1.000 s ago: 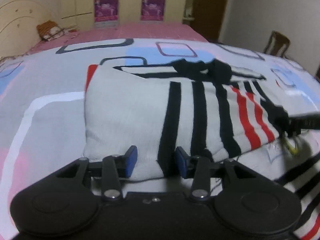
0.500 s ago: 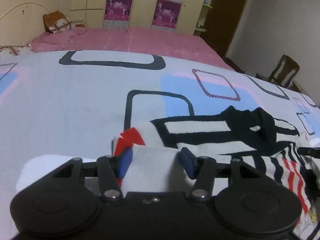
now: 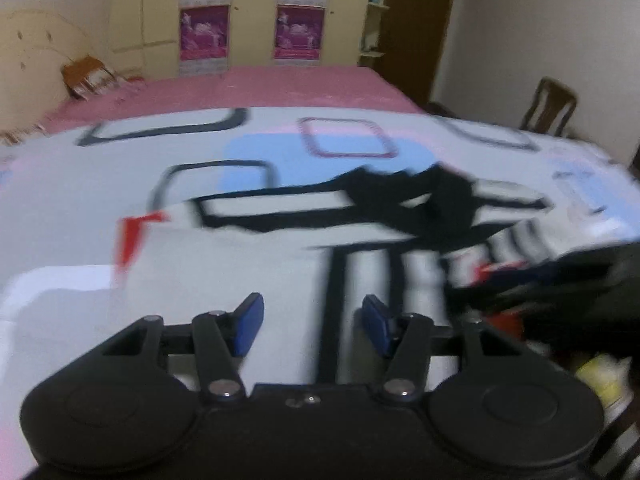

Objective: Fold small clothes

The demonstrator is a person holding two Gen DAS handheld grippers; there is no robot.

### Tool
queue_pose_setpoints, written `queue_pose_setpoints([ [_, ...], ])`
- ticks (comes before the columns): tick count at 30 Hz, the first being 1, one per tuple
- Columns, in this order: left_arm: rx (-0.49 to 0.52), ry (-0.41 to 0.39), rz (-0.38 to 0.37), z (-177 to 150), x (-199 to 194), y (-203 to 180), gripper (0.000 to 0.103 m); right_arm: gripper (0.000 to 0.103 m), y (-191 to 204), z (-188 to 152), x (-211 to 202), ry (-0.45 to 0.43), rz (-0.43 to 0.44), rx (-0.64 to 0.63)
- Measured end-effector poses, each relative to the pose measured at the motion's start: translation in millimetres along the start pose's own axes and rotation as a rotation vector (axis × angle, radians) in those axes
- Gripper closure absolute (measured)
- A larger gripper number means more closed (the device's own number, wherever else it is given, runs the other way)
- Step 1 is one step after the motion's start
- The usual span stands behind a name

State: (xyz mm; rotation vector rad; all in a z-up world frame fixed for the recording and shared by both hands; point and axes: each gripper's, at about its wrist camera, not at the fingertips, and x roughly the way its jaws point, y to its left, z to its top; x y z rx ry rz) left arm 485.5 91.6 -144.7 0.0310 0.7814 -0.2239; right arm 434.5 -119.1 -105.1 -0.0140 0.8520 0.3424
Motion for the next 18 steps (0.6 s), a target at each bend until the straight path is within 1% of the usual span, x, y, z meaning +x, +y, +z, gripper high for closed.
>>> queue_pose_setpoints([
  [1,-0.016,-0.003,-0.016,-4,-5,15,0.049,0.073,-9,-2,-4,-0.004,-0.051,0.007],
  [2,-0.016,-0.004,-0.01,-7,-11,25,0.05,0.073,-25,-6,-8,-0.006,-0.121,0.038],
  [3,0.0,-0.001,0.001,-8,-14,30,0.053,0.073,-46,-11,-11,0.001,-0.167,0.09],
  [4,0.01,0.001,0.002,-7,-16,31,0.053,0.073,-60,-14,-14,-0.002,-0.123,0.143],
  [5,0.015,0.005,0.007,-6,-14,28,0.053,0.073,-65,-14,-15,0.001,-0.104,0.16],
  [7,0.008,0.003,0.029,0,-15,19,0.05,0.073,-53,-8,-19,0.004,-0.136,0.11],
  [8,-0.003,-0.011,0.015,3,-19,13,0.05,0.073,-46,-5,-25,-0.02,-0.128,0.101],
  [10,-0.01,-0.035,-0.022,5,-23,-5,0.045,0.073,-28,0,-33,-0.062,-0.066,0.09],
  [12,0.025,-0.03,-0.041,5,-21,-25,0.045,0.073,-11,3,-27,-0.051,-0.027,0.06],
  [13,0.039,-0.023,-0.042,4,-21,-32,0.045,0.073,-6,1,-24,-0.027,-0.005,0.047],
  [15,0.055,-0.016,-0.03,-2,-21,-31,0.044,0.073,-8,-7,-22,0.003,0.009,0.037],
  [16,0.064,-0.001,0.012,-6,-20,-22,0.044,0.073,-17,-13,-25,0.006,-0.014,0.026],
  [17,0.067,0.022,0.055,-11,-19,-11,0.043,0.073,-31,-20,-29,0.003,-0.079,0.03],
  [18,0.054,0.016,0.073,-17,-20,6,0.043,0.073,-48,-26,-34,0.001,-0.152,0.057],
])
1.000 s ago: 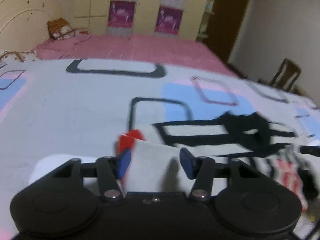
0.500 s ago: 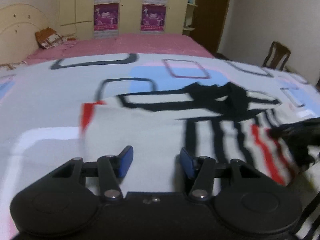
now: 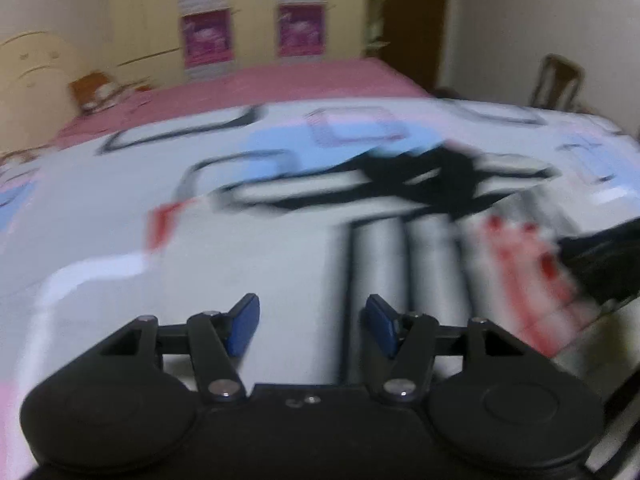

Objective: Fold small clothes

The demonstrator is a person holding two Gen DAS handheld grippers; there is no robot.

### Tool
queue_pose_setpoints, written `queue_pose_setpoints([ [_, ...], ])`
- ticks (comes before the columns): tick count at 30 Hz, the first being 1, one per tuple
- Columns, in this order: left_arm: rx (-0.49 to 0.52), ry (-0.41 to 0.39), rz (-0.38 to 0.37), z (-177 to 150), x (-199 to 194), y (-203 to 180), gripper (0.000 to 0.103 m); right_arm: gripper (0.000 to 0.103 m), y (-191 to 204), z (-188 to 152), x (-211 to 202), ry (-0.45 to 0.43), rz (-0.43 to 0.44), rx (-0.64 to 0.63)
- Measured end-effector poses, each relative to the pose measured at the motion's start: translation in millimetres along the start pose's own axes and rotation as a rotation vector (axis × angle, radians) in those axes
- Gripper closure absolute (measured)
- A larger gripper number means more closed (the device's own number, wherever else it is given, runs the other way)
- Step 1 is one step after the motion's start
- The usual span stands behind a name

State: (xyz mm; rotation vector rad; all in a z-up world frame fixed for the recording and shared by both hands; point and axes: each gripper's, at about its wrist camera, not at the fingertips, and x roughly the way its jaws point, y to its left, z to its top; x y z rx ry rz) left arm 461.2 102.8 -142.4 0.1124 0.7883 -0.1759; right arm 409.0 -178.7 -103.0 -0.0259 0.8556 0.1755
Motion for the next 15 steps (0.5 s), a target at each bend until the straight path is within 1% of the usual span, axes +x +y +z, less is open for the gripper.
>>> queue_pose_setpoints([
  [1,-0.024,-0.003,0.008,-5,0,17,0.043,0.073,-24,-6,-2,0.003,-0.08,0.058],
  [2,-0.034,-0.003,-0.007,-5,-1,25,0.043,0.073,-42,-10,-3,0.01,-0.091,0.11],
  [3,-0.037,-0.002,-0.016,-4,-1,28,0.044,0.073,-52,-11,-6,0.011,-0.059,0.146],
  [5,-0.035,-0.004,-0.001,2,-6,22,0.046,0.073,-49,-6,-11,0.004,-0.067,0.131],
  [6,-0.036,-0.022,-0.009,4,-13,18,0.046,0.073,-45,-4,-17,-0.014,-0.056,0.132],
  [7,-0.04,-0.04,-0.02,5,-20,13,0.045,0.073,-41,-1,-24,-0.037,-0.027,0.134],
  [9,-0.049,-0.052,-0.038,0,-31,4,0.045,0.073,-27,-1,-33,-0.058,0.006,0.12],
  [11,-0.036,-0.041,-0.05,-8,-36,-2,0.044,0.073,-11,-8,-32,-0.037,0.046,0.073],
  [12,-0.018,-0.013,-0.034,-13,-33,-5,0.044,0.073,-7,-13,-28,-0.013,0.033,0.041],
  [13,-0.01,0.025,-0.021,-20,-26,-4,0.044,0.073,-8,-21,-20,0.029,-0.019,0.026],
  [14,-0.012,0.017,-0.026,-26,-24,-1,0.043,0.07,-12,-27,-18,0.022,-0.018,0.061],
  [15,-0.006,0.005,-0.029,-27,-25,0,0.043,0.063,-21,-30,-19,0.019,-0.001,0.12],
])
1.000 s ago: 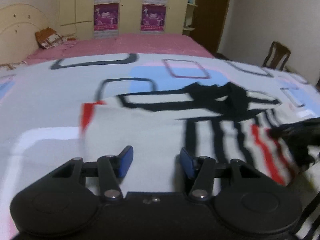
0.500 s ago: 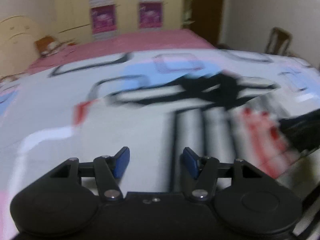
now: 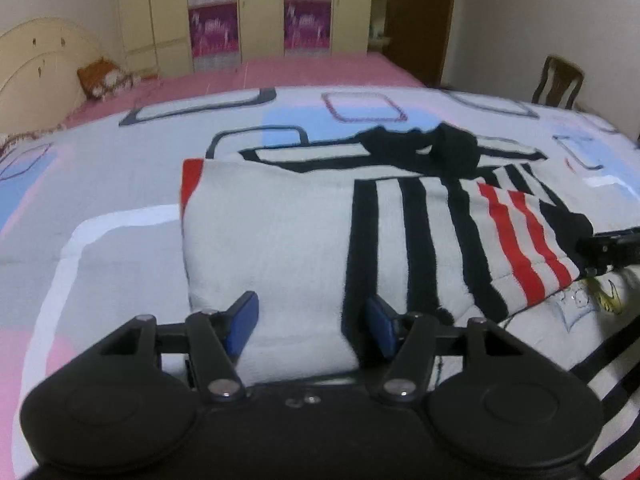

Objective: Fold small clothes

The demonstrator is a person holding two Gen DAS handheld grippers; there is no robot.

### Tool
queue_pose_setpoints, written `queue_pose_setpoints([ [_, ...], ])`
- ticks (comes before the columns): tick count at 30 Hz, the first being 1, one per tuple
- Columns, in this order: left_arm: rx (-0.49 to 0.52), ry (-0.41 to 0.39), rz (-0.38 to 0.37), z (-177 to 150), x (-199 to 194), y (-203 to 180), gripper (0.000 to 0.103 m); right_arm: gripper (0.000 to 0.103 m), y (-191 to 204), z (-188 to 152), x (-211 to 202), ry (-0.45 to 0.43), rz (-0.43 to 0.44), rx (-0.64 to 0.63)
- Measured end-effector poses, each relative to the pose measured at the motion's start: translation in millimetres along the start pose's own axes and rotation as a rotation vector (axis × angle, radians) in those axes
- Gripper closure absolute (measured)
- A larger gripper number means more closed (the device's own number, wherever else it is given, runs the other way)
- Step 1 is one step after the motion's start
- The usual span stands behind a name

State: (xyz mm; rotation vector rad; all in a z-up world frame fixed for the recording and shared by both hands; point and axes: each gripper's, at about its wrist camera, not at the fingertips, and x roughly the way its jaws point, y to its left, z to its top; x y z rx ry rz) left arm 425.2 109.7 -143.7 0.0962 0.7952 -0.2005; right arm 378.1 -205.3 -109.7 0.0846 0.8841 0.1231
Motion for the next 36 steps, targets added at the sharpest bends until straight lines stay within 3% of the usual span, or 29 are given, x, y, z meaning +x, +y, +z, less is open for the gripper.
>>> queue_pose_setpoints([
  [2,0.037,0.004,0.016,1,0,-5,0.043,0.063,-3,1,-1,0.005,0.004,0.021],
  [9,0.022,-0.013,0.016,-3,-2,-5,0.043,0.063,5,4,1,0.011,-0.025,-0.002],
  [14,0.018,-0.013,0.017,-4,-3,-4,0.043,0.063,10,6,-26,-0.111,-0.004,0.008],
  [17,0.018,-0.015,0.025,-4,-2,-6,0.043,0.063,10,0,-1,-0.005,-0.037,-0.014],
  [24,0.026,-0.016,0.047,-5,-2,-9,0.043,0.063,3,-5,-3,-0.052,-0.015,0.028],
  [26,0.028,-0.012,0.053,-4,-2,-10,0.043,0.054,1,-11,-6,-0.065,-0.008,0.049],
  [28,0.03,-0.01,0.058,-4,-1,-11,0.043,0.054,-3,-13,-6,-0.069,0.008,0.057],
  [29,0.033,-0.009,0.06,-4,-1,-12,0.043,0.056,-4,-12,-6,-0.063,0.026,0.066],
  [30,0.032,-0.007,0.059,-4,-1,-11,0.043,0.072,-6,-10,-6,-0.062,0.055,0.067],
  [32,0.025,-0.003,0.052,-2,-2,-9,0.043,0.089,-5,-7,-5,-0.065,0.095,0.048],
  [36,-0.038,-0.021,0.021,-4,-9,3,0.043,0.093,-7,-6,-19,-0.079,0.119,0.049],
])
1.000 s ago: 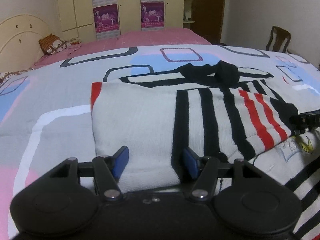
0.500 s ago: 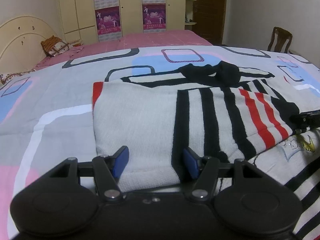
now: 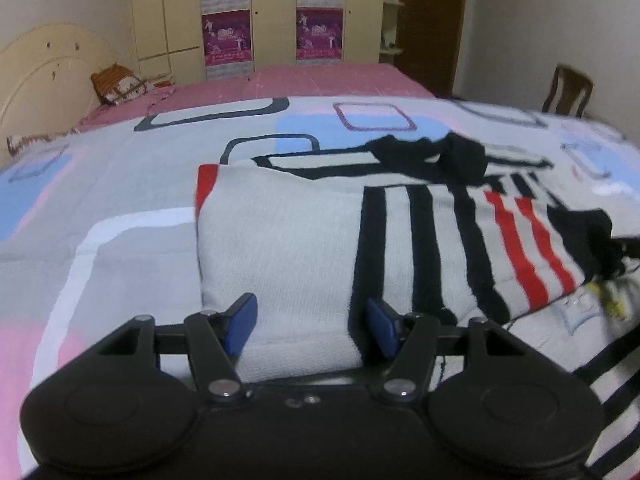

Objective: Fold small clothes

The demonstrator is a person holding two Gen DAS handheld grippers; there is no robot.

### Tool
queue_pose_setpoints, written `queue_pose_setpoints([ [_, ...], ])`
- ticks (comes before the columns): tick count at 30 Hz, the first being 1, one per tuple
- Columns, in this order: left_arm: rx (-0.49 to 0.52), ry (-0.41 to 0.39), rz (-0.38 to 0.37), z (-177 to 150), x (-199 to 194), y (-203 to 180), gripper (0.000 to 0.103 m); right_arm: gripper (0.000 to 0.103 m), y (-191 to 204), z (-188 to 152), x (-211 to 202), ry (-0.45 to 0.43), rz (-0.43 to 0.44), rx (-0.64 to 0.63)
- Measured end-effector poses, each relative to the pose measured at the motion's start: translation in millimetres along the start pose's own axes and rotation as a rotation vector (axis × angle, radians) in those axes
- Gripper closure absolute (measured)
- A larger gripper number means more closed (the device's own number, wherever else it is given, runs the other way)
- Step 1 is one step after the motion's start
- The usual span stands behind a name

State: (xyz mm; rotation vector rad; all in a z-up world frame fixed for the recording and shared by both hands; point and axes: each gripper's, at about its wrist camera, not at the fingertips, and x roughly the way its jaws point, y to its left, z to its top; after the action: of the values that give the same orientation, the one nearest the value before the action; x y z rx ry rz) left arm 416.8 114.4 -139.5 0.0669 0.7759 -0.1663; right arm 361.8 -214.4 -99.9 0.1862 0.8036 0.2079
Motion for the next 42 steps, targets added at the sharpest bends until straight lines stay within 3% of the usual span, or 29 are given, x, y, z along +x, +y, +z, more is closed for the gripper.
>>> queue_pose_setpoints([
  [9,0.08,0.05,0.05,2,8,-12,0.039,0.092,-2,-3,14,0.033,-0.006,-0.024],
  [10,0.079,0.053,0.056,2,8,-13,0.038,0.071,-2,-3,13,0.035,-0.004,-0.028],
  [11,0.078,0.057,0.061,2,7,-13,0.038,0.061,-2,-2,9,0.035,-0.037,-0.033],
  [12,0.077,0.067,0.07,4,5,-14,0.035,0.03,-2,-1,3,0.028,-0.065,-0.041],
  [13,0.076,0.073,0.08,5,1,-16,0.027,0.025,-3,-2,-9,-0.001,-0.042,-0.051],
  [14,0.08,0.072,0.089,4,-4,-19,0.019,0.025,-5,-4,-20,-0.017,-0.003,-0.053],
  [15,0.089,0.065,0.105,3,-12,-23,0.0,0.025,-7,-6,-30,-0.017,0.016,-0.053],
  [17,0.106,0.047,0.143,-4,-26,-30,0.0,0.025,-11,-12,-46,-0.012,0.019,-0.056],
  [26,0.103,0.03,0.161,-54,-89,-51,0.0,0.025,-35,-68,-121,0.007,0.09,0.008],
  [36,0.06,0.052,0.167,-119,-153,-56,0.01,0.026,-54,-135,-179,0.033,0.131,0.072],
  [39,0.009,0.071,0.144,-138,-168,-51,0.017,0.04,-64,-152,-191,0.049,0.142,0.122],
  [42,-0.08,0.082,0.121,-156,-182,-40,0.018,0.04,-78,-168,-202,0.059,0.163,0.197],
])
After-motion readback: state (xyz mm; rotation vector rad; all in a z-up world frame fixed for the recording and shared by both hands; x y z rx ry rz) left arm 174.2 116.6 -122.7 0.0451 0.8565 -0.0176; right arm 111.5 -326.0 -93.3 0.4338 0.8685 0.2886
